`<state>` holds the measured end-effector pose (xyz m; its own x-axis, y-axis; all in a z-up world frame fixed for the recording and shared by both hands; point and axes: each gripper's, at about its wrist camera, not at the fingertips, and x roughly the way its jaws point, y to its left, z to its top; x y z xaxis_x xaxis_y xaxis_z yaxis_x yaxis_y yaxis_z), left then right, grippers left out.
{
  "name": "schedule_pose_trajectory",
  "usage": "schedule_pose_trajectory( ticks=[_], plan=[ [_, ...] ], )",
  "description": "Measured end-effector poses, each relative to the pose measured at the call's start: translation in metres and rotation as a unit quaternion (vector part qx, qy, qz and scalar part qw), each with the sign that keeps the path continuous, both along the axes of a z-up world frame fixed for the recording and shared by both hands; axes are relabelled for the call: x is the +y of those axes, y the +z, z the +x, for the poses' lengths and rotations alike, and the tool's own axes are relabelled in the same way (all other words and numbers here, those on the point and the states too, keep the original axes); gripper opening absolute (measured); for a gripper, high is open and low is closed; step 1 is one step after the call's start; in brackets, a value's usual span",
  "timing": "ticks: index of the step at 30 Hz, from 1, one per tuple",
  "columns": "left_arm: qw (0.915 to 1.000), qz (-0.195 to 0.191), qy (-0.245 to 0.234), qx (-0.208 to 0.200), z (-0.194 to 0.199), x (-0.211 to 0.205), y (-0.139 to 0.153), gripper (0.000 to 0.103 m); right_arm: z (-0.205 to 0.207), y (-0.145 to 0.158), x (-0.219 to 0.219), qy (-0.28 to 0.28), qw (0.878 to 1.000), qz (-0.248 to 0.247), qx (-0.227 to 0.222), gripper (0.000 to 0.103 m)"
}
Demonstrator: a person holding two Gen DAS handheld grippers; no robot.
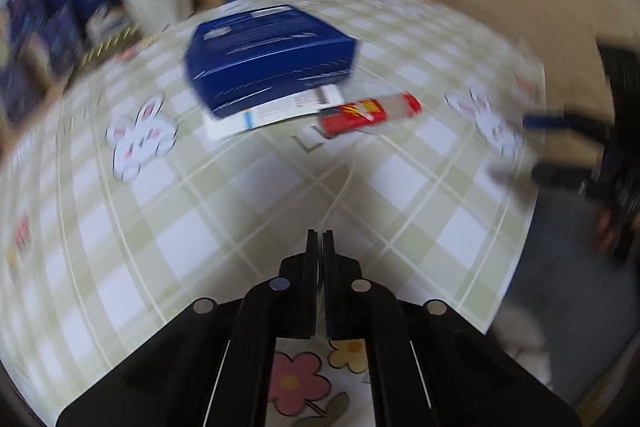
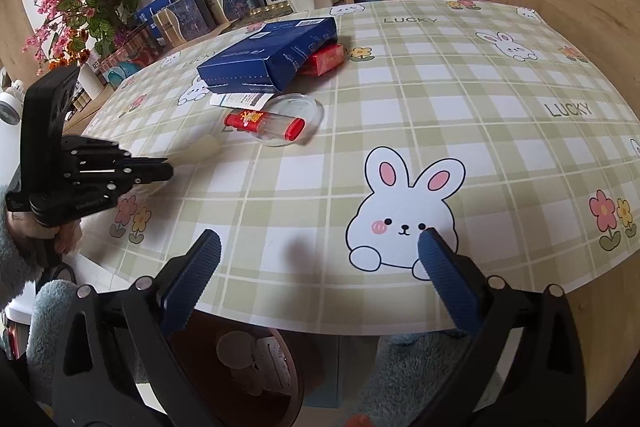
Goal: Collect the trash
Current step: 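Grasp the beige strip with the left tool while the right tool grasps the red lighter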
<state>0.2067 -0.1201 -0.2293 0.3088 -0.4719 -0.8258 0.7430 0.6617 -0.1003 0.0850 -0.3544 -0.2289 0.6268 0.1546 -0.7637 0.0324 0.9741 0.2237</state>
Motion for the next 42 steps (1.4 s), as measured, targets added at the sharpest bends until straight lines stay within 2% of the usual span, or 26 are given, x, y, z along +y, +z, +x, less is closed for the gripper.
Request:
schedule_pose_trajectory(
  ticks=[2,5,12,14,17,21,24,27,30,37,42],
  plan=[
    [0.9984,-0.027,0.035,0.034,0.006,0.011,-0.003,0.003,0.002,-0.002,0.000,0.001,1.000,0.000,0.003,0.097],
    [0.9947,-0.052,0.069,0.057,0.009,0.024,-0.006,0.003,0.008,-0.004,0.003,0.007,1.000,-0.004,0.008,0.097],
    [0.9939,-0.047,0.094,0.035,0.002,0.024,-0.006,0.004,0.034,0.010,0.015,0.041,0.996,-0.074,-0.019,0.097],
    [0.9919,-0.061,0.105,0.037,0.002,0.028,-0.008,0.004,0.046,0.013,0.019,0.051,0.994,-0.095,-0.025,0.097],
    [0.9869,-0.091,0.128,0.037,-0.001,0.036,-0.011,0.005,0.063,0.017,0.025,0.079,0.991,-0.100,-0.038,0.096],
    [0.9800,-0.123,0.152,0.037,-0.004,0.042,-0.014,0.006,0.087,0.014,0.039,0.120,0.984,-0.125,-0.028,0.069],
    [0.9736,-0.145,0.171,0.042,-0.006,0.046,-0.017,0.006,0.101,0.009,0.047,0.139,0.982,-0.125,-0.017,0.059],
    [0.9664,-0.169,0.185,0.055,-0.005,0.052,-0.020,0.006,0.113,0.005,0.052,0.146,0.982,-0.118,-0.010,0.056],
    [0.9631,-0.182,0.188,0.062,-0.003,0.055,-0.021,0.006,0.122,0.003,0.055,0.146,0.984,-0.105,-0.007,0.056],
    [0.9639,-0.179,0.188,0.058,-0.004,0.054,-0.021,0.006,0.137,-0.006,0.063,0.157,0.983,-0.095,0.010,0.054],
    [0.9641,-0.179,0.188,0.057,-0.004,0.055,-0.021,0.006,0.133,-0.010,0.068,0.170,0.979,-0.115,0.008,0.054]
  ],
)
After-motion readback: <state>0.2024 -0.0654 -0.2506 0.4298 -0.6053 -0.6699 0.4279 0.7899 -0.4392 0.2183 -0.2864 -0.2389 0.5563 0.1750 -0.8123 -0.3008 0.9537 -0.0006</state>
